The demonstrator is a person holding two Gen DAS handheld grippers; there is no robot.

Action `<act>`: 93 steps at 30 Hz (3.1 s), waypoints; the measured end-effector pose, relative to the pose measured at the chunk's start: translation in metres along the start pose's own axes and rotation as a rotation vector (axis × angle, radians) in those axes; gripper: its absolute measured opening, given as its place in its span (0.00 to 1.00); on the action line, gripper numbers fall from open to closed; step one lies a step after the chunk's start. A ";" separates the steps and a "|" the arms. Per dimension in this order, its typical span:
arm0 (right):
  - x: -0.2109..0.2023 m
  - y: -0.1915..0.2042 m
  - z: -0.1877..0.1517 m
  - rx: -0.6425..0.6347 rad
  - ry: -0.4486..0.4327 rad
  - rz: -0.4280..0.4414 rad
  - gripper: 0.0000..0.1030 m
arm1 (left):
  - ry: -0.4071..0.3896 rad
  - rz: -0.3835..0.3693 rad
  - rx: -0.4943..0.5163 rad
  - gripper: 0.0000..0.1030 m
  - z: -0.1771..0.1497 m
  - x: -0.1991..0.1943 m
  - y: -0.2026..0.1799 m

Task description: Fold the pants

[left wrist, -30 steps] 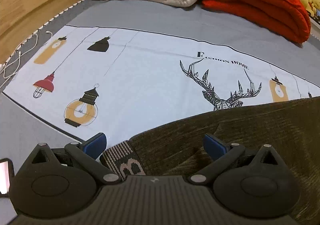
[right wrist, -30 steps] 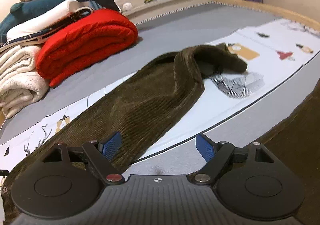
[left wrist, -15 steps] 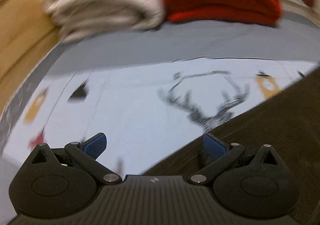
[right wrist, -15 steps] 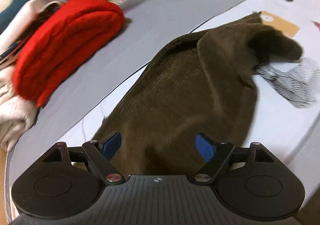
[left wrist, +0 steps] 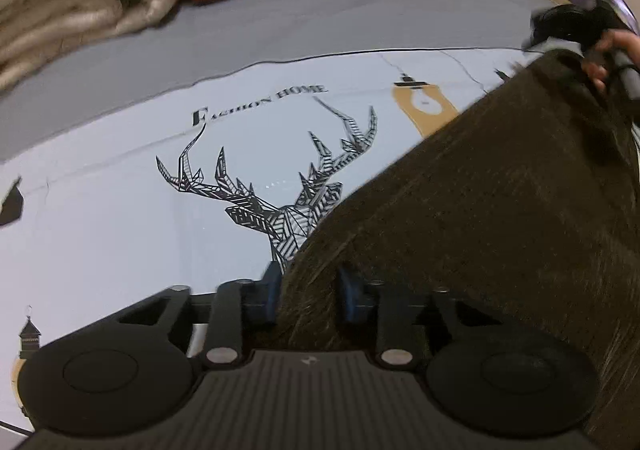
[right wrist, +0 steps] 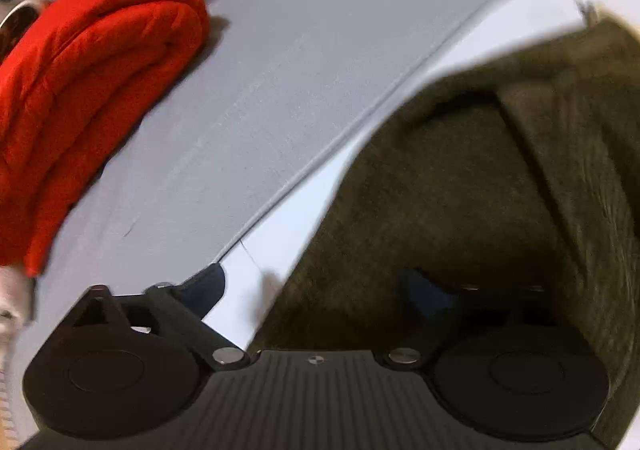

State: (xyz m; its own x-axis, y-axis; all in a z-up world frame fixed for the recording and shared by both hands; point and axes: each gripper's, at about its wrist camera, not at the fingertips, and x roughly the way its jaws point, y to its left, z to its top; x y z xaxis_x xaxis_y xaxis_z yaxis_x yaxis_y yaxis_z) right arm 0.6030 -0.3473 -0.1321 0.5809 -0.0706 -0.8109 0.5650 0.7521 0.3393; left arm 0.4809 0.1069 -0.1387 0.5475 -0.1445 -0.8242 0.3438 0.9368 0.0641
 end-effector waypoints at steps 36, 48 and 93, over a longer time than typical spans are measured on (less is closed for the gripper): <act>-0.280 -0.395 -0.188 0.241 -0.051 0.140 0.62 | -0.036 0.039 -0.485 1.00 -0.211 -0.187 -0.107; -0.275 -0.405 -0.192 0.290 -0.029 0.033 0.71 | 0.030 0.139 -0.441 1.00 -0.201 -0.173 -0.114; -0.258 -0.371 -0.192 0.203 -0.049 -0.063 0.72 | -0.043 0.110 -0.552 1.00 -0.201 -0.188 -0.093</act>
State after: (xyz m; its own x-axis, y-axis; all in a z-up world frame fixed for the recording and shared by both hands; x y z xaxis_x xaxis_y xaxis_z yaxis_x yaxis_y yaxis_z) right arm 0.1309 -0.4825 -0.1409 0.5658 -0.1485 -0.8111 0.7043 0.5986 0.3817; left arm 0.1922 0.1111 -0.1030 0.5920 -0.0382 -0.8050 -0.1614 0.9730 -0.1649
